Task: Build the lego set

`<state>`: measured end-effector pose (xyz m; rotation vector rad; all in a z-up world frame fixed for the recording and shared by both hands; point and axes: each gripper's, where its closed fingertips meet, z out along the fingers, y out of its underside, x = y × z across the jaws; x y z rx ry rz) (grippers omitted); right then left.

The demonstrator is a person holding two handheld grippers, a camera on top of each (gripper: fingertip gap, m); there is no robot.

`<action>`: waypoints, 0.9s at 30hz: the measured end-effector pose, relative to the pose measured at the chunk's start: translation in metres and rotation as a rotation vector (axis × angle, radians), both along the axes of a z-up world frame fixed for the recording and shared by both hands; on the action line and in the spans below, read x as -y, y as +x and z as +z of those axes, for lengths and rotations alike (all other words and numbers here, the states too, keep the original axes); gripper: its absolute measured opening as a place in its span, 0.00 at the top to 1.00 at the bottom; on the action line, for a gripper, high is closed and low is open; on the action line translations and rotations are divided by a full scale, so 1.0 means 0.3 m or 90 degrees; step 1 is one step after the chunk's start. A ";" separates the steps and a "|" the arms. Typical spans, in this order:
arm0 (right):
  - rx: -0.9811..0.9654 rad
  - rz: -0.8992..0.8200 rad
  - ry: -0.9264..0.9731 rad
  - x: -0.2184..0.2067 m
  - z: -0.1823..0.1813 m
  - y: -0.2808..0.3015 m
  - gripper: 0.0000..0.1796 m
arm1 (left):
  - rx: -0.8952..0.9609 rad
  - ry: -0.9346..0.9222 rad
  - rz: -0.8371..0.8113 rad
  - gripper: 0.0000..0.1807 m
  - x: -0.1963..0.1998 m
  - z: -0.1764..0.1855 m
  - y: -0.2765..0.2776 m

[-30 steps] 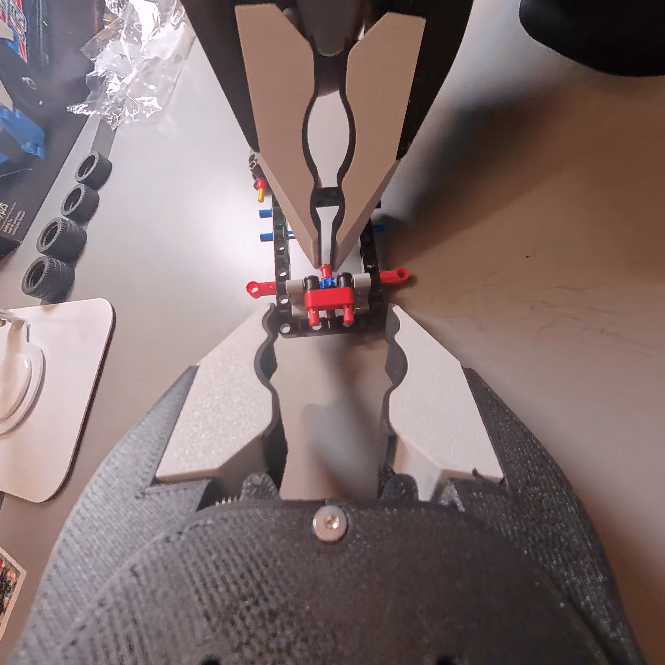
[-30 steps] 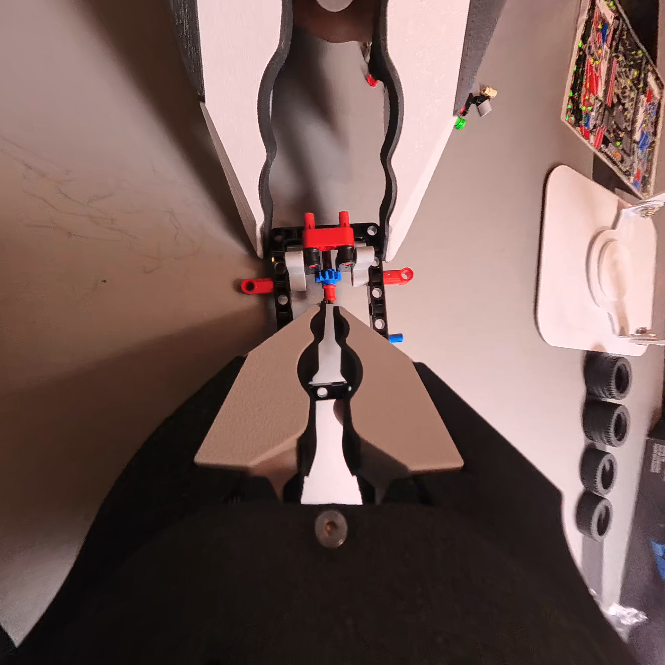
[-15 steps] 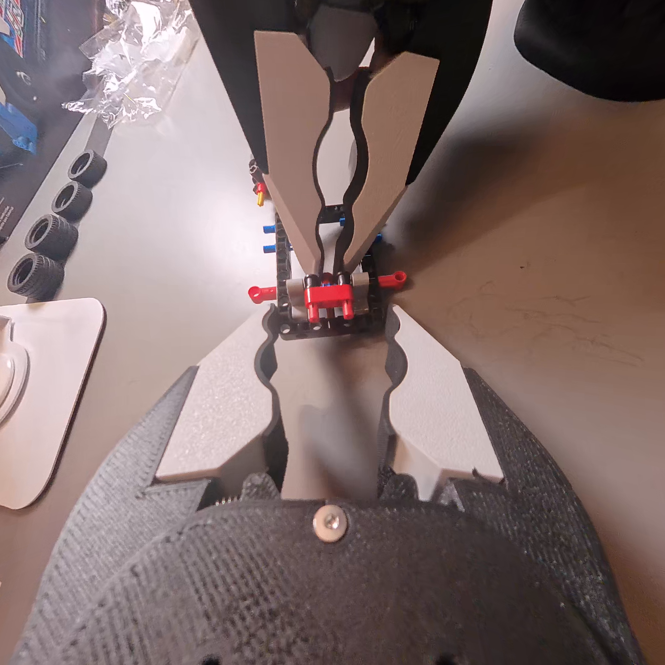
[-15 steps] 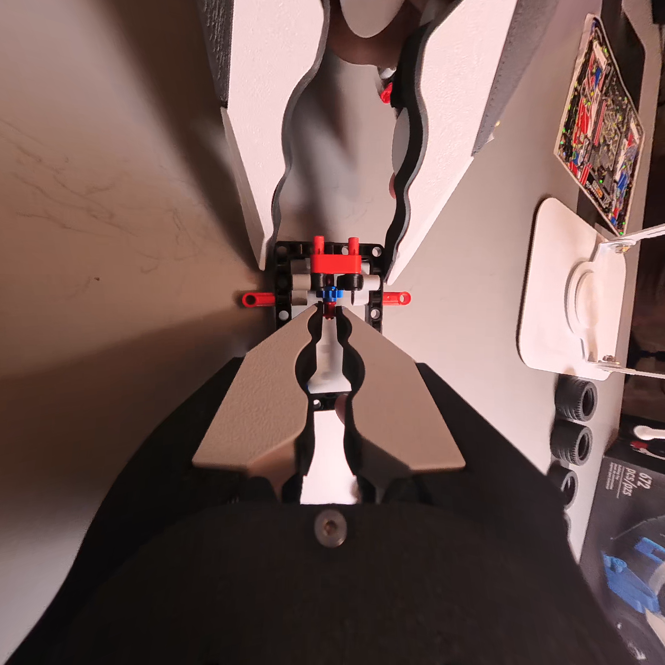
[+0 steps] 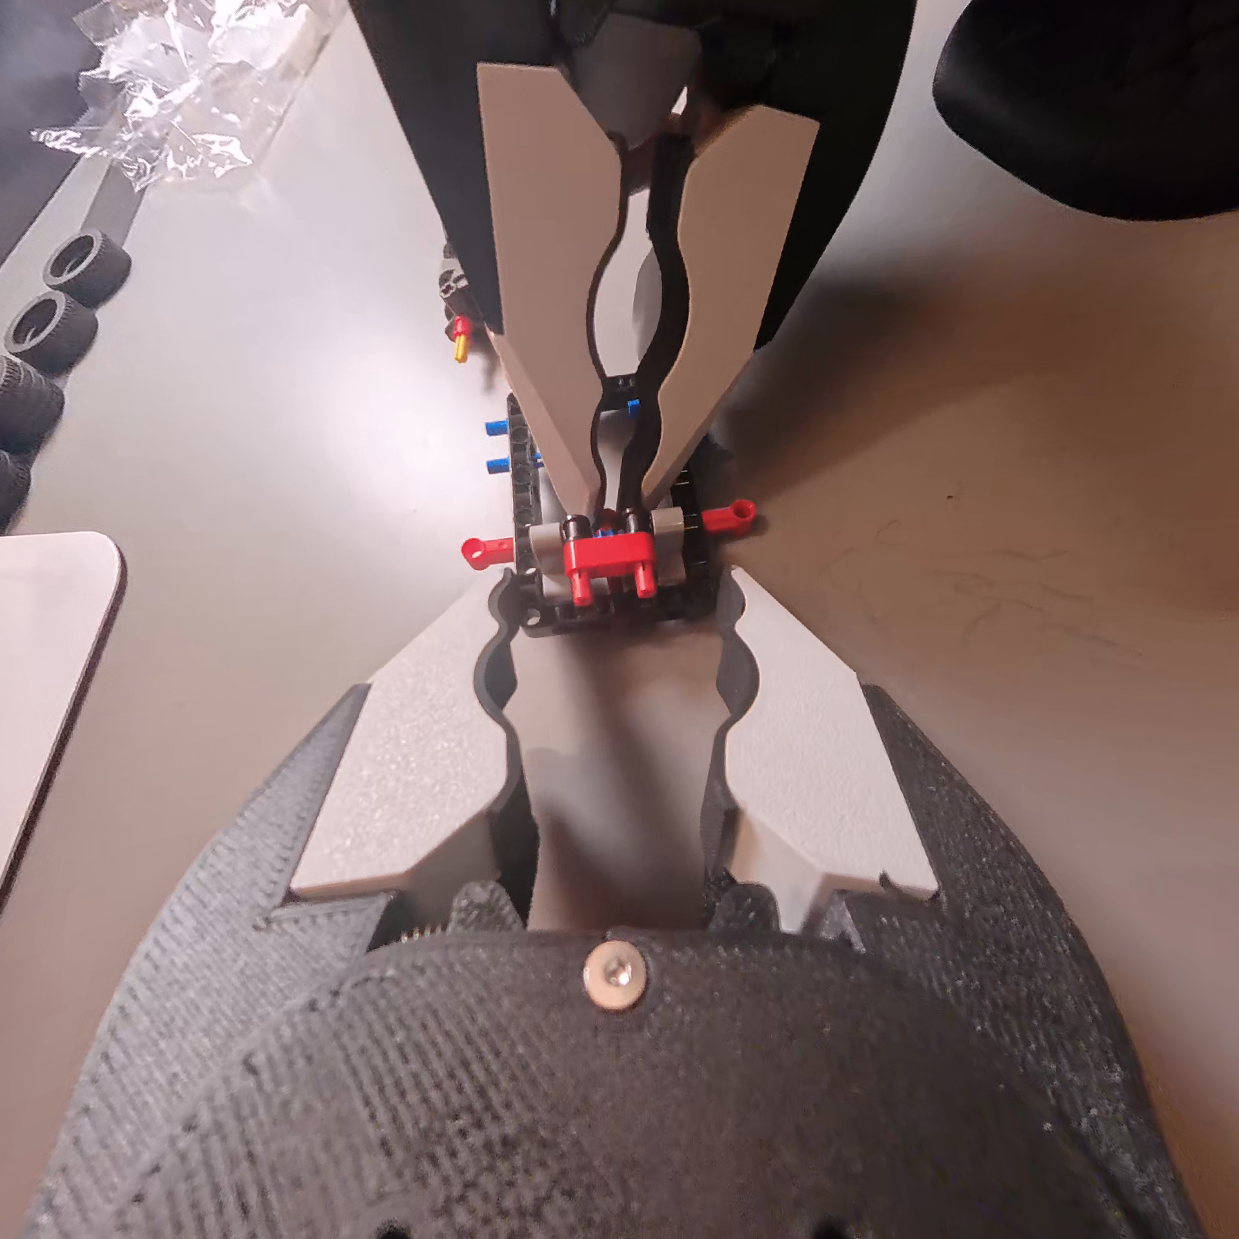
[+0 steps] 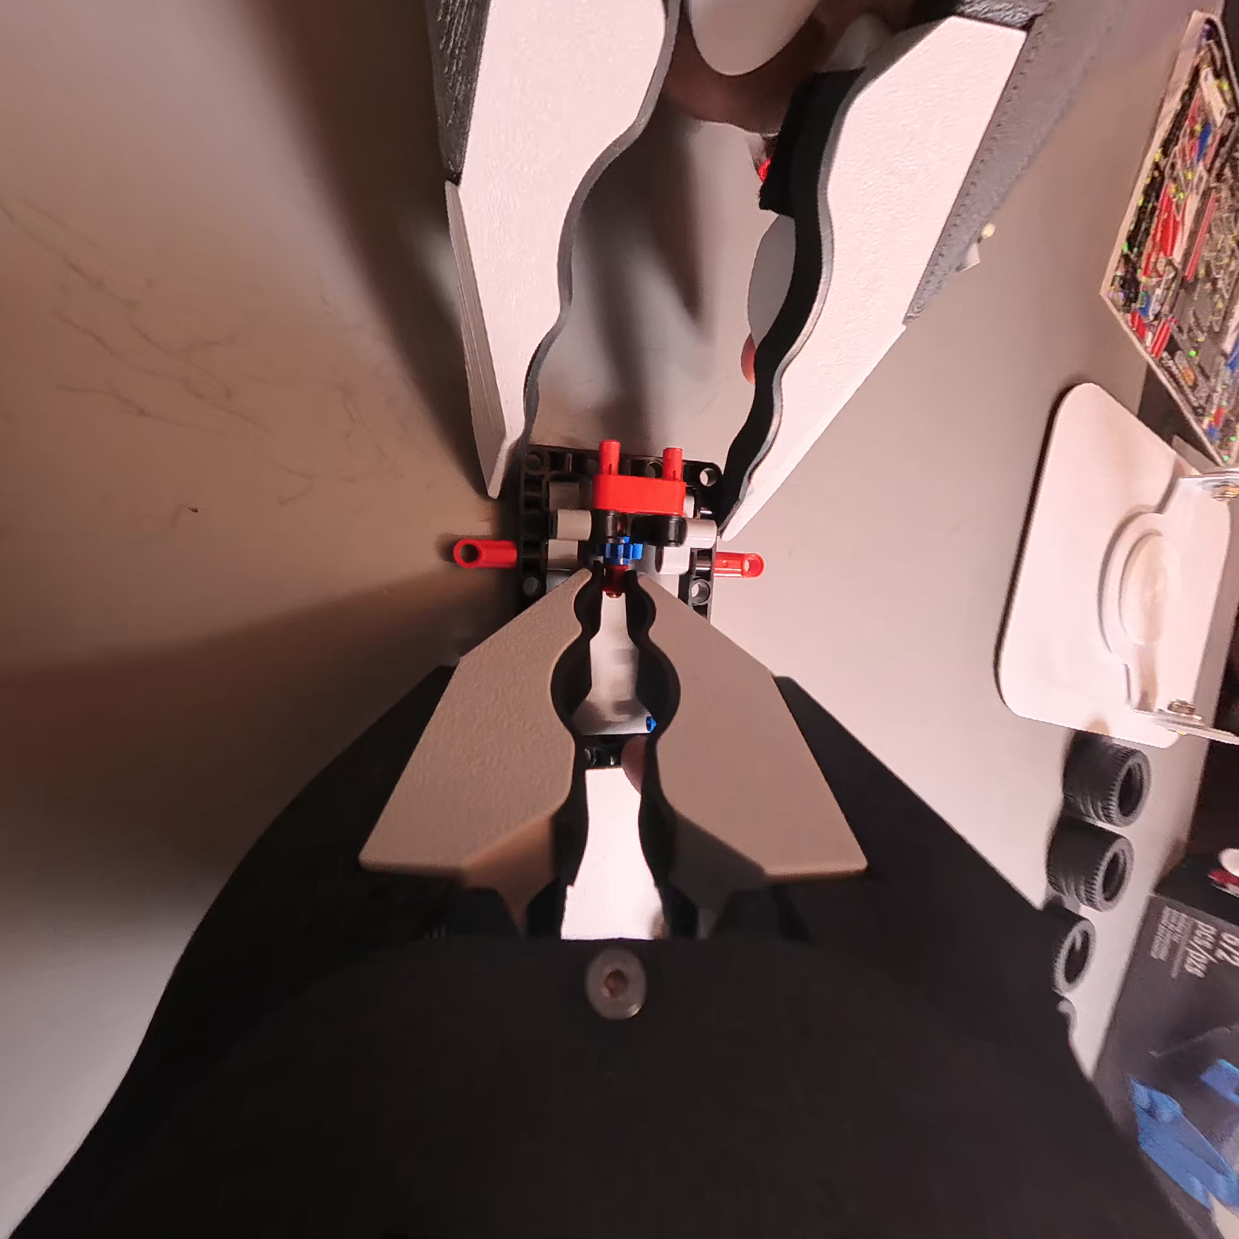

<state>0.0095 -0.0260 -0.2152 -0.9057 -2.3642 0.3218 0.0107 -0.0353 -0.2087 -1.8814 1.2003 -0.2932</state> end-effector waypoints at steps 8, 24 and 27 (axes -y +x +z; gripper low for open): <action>0.005 0.002 -0.021 0.010 0.013 0.002 0.98 | -0.028 0.037 -0.013 0.67 0.006 0.012 0.004; 0.031 -0.010 -0.065 0.027 0.010 0.008 0.98 | 0.005 -0.025 -0.029 0.67 0.023 -0.004 0.001; -0.002 -0.026 -0.130 0.025 0.043 0.000 0.96 | 0.025 -0.050 -0.021 0.68 0.021 -0.008 -0.014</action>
